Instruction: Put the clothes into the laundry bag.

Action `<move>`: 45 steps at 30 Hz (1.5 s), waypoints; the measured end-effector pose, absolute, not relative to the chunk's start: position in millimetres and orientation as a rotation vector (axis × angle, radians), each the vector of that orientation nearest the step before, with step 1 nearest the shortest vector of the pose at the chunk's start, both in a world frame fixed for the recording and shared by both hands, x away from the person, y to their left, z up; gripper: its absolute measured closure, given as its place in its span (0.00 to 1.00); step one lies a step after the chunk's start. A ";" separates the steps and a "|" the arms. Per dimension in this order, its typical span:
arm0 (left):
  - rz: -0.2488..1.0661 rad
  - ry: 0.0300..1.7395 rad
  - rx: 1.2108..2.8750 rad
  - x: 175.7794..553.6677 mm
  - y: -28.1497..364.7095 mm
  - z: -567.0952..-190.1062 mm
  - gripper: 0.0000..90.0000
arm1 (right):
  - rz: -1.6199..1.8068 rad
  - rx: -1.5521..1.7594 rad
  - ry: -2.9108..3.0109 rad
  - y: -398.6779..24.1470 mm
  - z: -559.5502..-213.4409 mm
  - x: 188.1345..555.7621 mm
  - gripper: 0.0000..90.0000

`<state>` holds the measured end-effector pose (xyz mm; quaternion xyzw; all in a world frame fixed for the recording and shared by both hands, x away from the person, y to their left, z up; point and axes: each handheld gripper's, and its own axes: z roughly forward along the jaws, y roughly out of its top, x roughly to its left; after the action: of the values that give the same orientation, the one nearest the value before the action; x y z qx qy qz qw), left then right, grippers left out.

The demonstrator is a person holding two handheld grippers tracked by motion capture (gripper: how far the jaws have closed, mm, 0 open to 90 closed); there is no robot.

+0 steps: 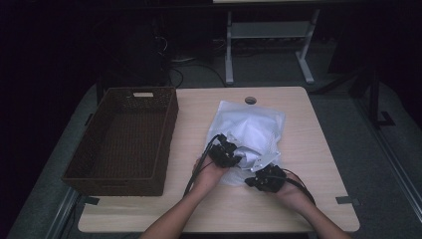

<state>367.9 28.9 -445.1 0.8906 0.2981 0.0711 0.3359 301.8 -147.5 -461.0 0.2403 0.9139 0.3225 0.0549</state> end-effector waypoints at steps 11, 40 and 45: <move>0.205 0.827 2.303 387.7 24.4 -447.5 0.94 | 1.046 0.669 2.829 -135.3 -458.0 293.4 1.00; 0.136 0.826 2.222 404.3 33.3 -432.0 0.74 | 1.129 0.714 2.745 -161.8 -443.2 299.7 1.00; 0.141 0.793 2.206 381.3 56.7 -418.7 0.74 | 1.122 0.720 2.737 -163.9 -442.6 300.9 1.00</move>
<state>381.3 56.7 -418.7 0.8665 0.3113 0.0553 0.3862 300.9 -163.9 -442.6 0.2361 0.8980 0.3682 0.0485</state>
